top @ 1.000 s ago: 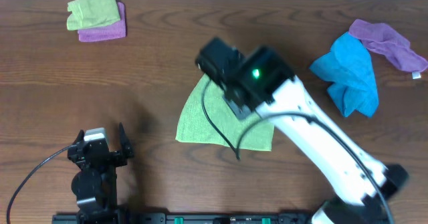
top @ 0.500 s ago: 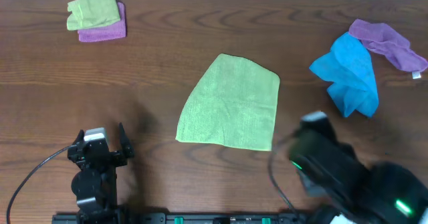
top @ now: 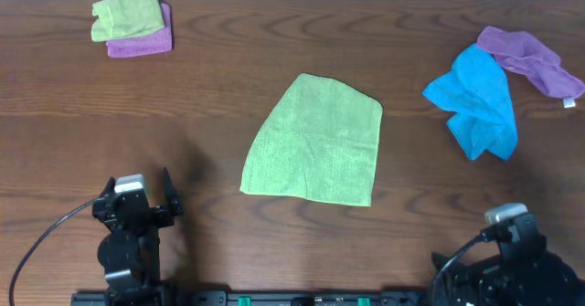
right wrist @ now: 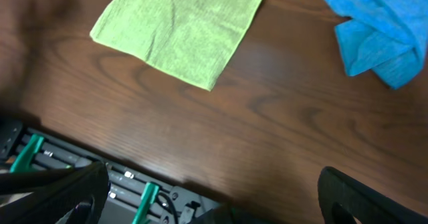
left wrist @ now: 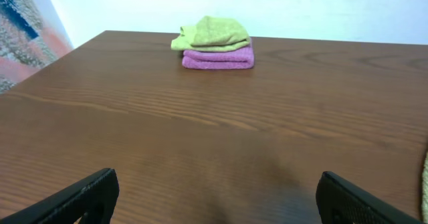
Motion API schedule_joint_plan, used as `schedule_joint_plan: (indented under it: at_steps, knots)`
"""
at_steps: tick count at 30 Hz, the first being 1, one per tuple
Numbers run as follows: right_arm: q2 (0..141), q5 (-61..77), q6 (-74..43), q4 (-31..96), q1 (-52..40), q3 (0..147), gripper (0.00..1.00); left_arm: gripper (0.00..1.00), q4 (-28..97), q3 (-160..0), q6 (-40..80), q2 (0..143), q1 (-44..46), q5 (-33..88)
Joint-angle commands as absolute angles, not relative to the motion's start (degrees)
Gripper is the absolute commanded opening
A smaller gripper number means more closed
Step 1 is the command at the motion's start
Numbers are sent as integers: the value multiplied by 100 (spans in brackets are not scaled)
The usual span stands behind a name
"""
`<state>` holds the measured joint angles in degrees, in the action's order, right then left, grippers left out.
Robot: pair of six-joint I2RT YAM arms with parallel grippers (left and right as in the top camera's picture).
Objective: Fold the cloth
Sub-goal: 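Release the green cloth and retract the right gripper to rest, then move the left gripper to the green cloth's upper-left corner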
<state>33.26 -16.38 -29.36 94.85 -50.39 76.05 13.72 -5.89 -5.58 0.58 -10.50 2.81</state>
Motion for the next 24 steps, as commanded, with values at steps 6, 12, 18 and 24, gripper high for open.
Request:
schedule_joint_plan:
  at_steps: [6,12,18,24]
  knots:
    - [3336,-1391,-2982,9478,-5103,7568,99,95,1052,-438,1168,25,-1085,3758]
    - [3336,-1238,-3127,9502,-5103,7568,99,95,980,-438,1164,25,-1085,5212]
    - [3336,-1100,-3127,9504,-5103,7568,99,95,565,-438,1826,25,-1085,5684]
    - [3336,-1116,-3127,9450,-5103,7568,99,95,268,-438,1879,25,-1085,5811]
